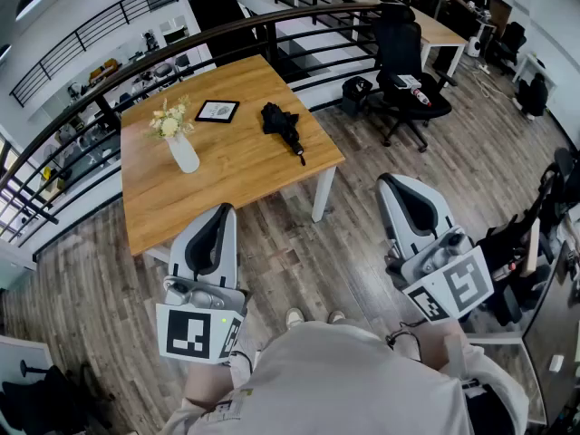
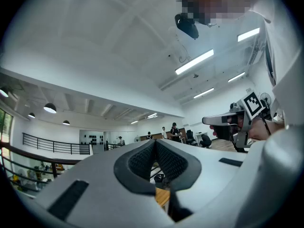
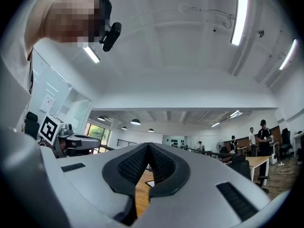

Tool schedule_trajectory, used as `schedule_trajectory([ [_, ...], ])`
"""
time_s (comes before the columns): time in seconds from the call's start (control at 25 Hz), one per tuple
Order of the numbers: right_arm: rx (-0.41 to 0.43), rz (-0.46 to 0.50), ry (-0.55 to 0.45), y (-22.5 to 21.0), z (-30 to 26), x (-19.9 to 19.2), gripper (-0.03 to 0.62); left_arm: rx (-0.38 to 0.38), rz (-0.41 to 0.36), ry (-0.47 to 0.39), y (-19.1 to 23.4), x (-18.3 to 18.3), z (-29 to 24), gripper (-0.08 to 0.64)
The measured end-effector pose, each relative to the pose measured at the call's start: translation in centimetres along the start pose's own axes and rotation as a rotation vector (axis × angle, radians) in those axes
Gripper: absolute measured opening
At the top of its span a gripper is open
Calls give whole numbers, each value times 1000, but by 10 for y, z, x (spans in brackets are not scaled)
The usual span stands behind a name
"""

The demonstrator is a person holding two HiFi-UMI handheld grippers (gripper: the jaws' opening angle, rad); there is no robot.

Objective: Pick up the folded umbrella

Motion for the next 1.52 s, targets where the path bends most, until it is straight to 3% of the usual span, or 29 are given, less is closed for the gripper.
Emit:
schedule_trajectory([
  [0.12,-8,-2,-4,4,-4,-3,28,1,40,-20,8,-3,2,17],
  [0.36,-15,-17,17,8,-14,-13,28,-11,28,-22,18,-7,1,17],
  [0.56,-24,-10,46,11,-26,-21,28,-84,86,-93,25,-6,-3,17],
  [0.64,-40,-7,52,11,-30,-22,28,-65,131,-144,33,-5,-3,20],
  [0.68,-49,-7,55,11,-31,-22,28,-45,169,-184,40,-3,-1,117],
  [0.72,-57,-6,56,11,-32,-23,28,-28,208,-219,46,-2,1,257],
  [0.76,-64,-6,57,11,-34,-23,28,-16,239,-242,52,-1,3,319],
  [0.8,-69,-5,58,11,-35,-23,28,-8,256,-250,57,-2,3,333],
  [1.24,-100,-2,110,15,-55,-37,28,-19,201,-159,79,-29,-14,336],
  [1.52,-54,-54,92,-3,-83,-55,28,69,208,-183,97,-43,-33,344],
])
Point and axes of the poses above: the fingertips, and each gripper's own axes: z backward along the fingers, y to its left, x out of its top, the point moved 6 cm from there along z, backward along the fingers, and after that the axes turned 2 degrees about -z, right-handed, at the moved point
